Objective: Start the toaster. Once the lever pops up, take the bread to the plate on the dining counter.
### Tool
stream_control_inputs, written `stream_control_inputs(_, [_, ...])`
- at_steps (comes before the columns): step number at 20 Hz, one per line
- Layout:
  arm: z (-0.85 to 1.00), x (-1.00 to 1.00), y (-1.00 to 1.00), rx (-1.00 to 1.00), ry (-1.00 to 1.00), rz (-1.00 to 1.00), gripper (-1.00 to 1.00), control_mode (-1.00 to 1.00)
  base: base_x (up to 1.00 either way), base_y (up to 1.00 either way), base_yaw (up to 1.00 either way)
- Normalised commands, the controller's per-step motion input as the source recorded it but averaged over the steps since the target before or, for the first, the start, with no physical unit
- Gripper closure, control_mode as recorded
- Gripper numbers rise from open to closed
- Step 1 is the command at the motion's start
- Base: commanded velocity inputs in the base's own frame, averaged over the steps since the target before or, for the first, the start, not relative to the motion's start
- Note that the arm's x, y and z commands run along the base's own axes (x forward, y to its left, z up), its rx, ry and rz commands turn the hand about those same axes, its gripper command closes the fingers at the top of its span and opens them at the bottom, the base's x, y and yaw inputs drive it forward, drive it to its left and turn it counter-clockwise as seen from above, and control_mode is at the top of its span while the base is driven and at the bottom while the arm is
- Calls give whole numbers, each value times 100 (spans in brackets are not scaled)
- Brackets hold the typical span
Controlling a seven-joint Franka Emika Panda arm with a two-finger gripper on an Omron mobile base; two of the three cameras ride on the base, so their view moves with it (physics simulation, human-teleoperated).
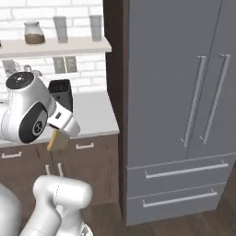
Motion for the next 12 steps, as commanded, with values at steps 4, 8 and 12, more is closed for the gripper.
stream_control_inputs(4, [0, 0, 0, 0, 0, 0, 100, 100, -9, 0, -98])
stream_control_inputs(8, [0, 0, 0, 0, 0, 0, 100, 100, -8, 0, -95])
stream_control_inputs(12, [0, 0, 0, 0, 0, 0, 100, 100, -1, -17, -90])
